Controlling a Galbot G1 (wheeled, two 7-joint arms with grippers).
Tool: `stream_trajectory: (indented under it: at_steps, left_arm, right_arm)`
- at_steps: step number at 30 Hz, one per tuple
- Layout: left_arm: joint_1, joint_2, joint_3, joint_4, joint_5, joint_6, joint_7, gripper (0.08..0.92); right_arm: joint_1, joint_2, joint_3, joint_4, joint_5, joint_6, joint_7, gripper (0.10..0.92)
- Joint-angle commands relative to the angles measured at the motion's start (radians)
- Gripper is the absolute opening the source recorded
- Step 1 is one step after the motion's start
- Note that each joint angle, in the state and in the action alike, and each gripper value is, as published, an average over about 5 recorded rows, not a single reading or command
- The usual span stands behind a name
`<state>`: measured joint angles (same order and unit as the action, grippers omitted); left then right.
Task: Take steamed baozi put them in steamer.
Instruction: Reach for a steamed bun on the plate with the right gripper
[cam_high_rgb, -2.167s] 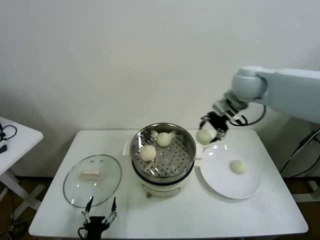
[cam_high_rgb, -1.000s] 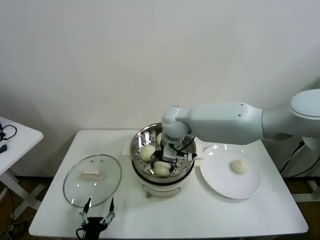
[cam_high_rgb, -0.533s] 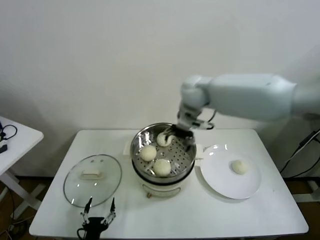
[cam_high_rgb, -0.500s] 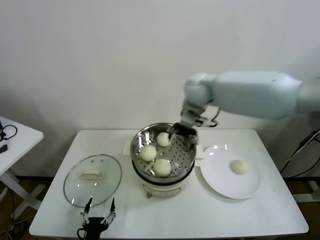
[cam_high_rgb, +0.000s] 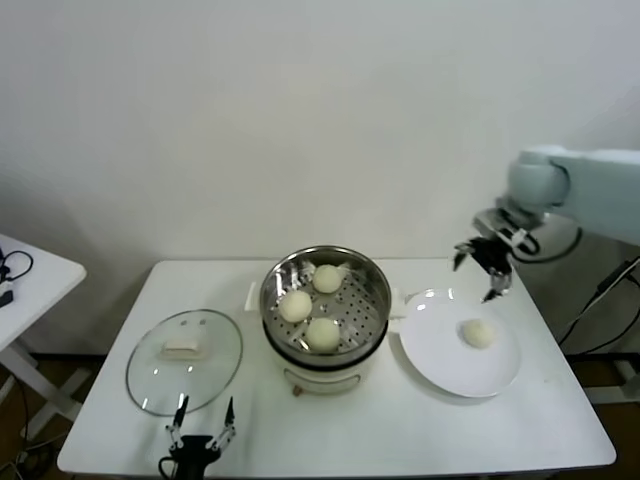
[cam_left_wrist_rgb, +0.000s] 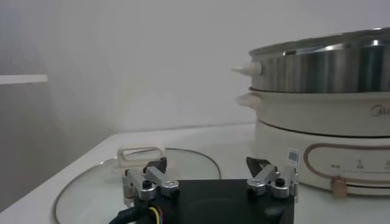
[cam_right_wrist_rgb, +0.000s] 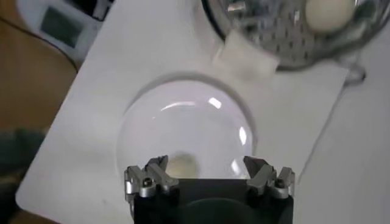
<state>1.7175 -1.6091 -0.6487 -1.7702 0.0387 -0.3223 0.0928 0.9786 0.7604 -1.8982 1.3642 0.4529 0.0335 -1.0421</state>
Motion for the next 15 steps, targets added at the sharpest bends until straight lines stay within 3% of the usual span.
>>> stream_trajectory:
  at_steps: [1,15]
  left_arm:
    - [0.006,-0.023,-0.002,0.002,0.005,-0.002,0.0,0.823]
    - [0.014,-0.033,-0.014,0.017,0.018,-0.004,-0.002,0.823]
  right_arm:
    - [-0.315,-0.177,0.185,-0.088,-0.14,-0.211,0.081,0.823]
    - [-0.589,-0.041,0.412,-0.311,-0.247,-0.162,0.107,0.823]
